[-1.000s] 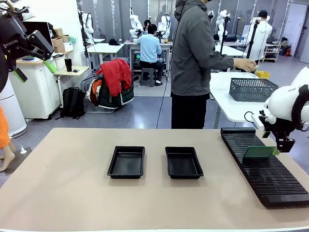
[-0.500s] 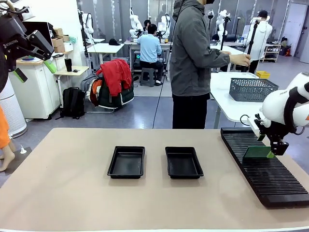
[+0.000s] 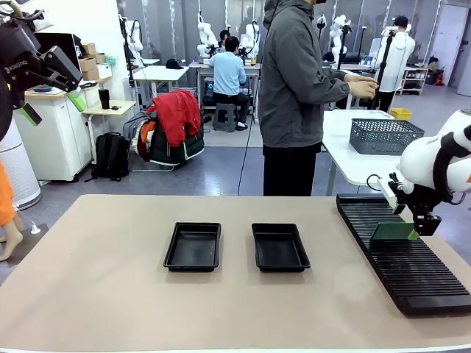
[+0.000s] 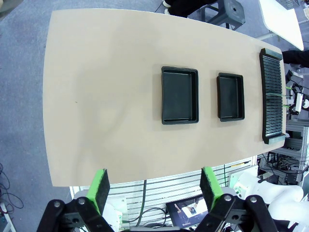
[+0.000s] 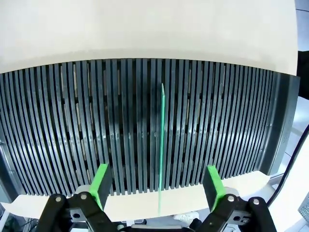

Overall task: Inspect and transfer BCBs to ESD trays.
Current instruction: Pick up the Blank PCB from the PCB Rack and place it in the left ESD tray.

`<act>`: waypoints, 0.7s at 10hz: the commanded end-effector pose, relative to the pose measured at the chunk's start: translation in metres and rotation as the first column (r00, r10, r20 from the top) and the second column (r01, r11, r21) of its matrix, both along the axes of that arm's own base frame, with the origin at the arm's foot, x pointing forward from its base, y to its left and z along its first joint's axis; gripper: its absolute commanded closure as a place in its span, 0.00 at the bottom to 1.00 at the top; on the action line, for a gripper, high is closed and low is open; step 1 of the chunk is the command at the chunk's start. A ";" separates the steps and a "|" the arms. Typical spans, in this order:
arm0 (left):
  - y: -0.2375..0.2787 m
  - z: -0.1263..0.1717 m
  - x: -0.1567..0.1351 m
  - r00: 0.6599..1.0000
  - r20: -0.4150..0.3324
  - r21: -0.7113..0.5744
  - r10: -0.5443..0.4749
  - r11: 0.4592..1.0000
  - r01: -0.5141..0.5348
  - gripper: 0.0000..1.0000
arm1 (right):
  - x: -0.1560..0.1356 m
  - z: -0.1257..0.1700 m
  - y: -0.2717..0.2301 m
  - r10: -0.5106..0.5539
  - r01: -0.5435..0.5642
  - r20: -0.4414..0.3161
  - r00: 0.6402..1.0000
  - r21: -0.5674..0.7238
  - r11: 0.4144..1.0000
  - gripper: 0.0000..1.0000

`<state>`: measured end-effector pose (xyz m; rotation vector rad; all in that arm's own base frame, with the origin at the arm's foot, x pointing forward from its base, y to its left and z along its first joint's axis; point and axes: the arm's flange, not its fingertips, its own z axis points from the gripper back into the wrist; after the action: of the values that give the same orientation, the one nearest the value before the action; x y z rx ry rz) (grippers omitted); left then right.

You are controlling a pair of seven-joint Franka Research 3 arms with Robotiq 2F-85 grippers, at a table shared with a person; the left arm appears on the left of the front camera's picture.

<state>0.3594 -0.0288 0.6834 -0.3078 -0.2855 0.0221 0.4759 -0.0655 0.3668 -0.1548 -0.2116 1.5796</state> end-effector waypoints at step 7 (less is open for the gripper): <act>0.001 0.000 0.001 1.000 0.003 -0.003 0.002 1.000 -0.002 0.00 | 0.015 -0.001 -0.001 -0.015 0.015 -0.016 1.000 -0.010 1.000 0.06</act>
<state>0.3594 -0.0288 0.6834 -0.3078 -0.2855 0.0221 0.4831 -0.0644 0.3662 -0.1576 -0.2076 1.5818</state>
